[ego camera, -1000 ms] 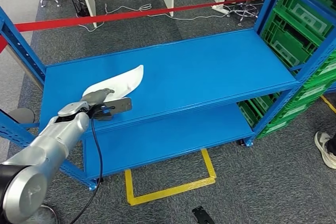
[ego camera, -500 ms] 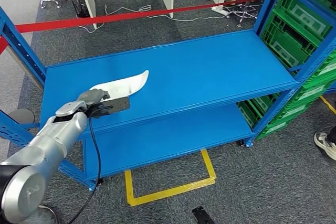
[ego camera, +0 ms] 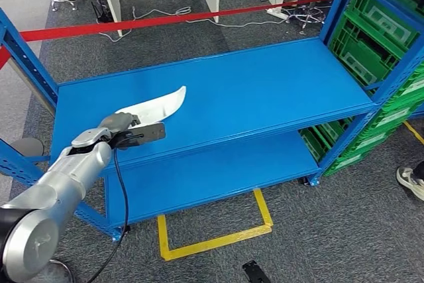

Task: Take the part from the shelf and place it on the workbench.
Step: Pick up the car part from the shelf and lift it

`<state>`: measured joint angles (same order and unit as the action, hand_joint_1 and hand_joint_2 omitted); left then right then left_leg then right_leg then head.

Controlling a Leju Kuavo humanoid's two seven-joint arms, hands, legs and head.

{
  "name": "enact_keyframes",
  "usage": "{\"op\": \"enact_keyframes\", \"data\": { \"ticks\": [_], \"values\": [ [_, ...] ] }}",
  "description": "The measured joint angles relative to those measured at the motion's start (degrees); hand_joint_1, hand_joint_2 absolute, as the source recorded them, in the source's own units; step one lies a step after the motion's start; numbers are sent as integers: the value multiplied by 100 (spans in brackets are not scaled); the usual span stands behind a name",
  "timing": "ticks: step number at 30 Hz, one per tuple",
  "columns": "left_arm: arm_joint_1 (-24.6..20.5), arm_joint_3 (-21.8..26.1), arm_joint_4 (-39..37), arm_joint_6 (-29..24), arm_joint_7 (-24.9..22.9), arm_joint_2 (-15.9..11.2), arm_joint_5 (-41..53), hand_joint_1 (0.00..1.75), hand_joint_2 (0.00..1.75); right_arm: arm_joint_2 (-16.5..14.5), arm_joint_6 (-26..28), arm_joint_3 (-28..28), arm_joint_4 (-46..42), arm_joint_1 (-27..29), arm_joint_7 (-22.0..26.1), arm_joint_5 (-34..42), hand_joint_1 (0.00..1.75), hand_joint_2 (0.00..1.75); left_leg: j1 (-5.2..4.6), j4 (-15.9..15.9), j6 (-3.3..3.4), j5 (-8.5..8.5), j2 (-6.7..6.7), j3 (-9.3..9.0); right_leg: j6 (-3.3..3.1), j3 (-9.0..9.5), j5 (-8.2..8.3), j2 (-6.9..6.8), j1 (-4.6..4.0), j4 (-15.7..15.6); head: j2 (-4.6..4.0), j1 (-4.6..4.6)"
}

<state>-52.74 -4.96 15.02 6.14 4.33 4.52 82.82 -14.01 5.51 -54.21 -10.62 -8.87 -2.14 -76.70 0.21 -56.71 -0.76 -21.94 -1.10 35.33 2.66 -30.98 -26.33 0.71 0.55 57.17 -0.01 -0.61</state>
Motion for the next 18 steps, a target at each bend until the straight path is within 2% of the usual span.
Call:
{"op": "enact_keyframes", "data": {
  "ticks": [11,18],
  "values": [
    [0,0,0,2,27,0,2,175,175,0,0,0,0,0,1,5,0,175,0,0,0,0,0,-1,0,0,0,0,0,0,-1,0],
    [10,-9,0,-130,224,-17,64,175,175,0,3,0,0,3,17,1,0,175,0,0,0,0,0,-1,0,0,0,-1,0,0,-1,-1]
  ]
}}
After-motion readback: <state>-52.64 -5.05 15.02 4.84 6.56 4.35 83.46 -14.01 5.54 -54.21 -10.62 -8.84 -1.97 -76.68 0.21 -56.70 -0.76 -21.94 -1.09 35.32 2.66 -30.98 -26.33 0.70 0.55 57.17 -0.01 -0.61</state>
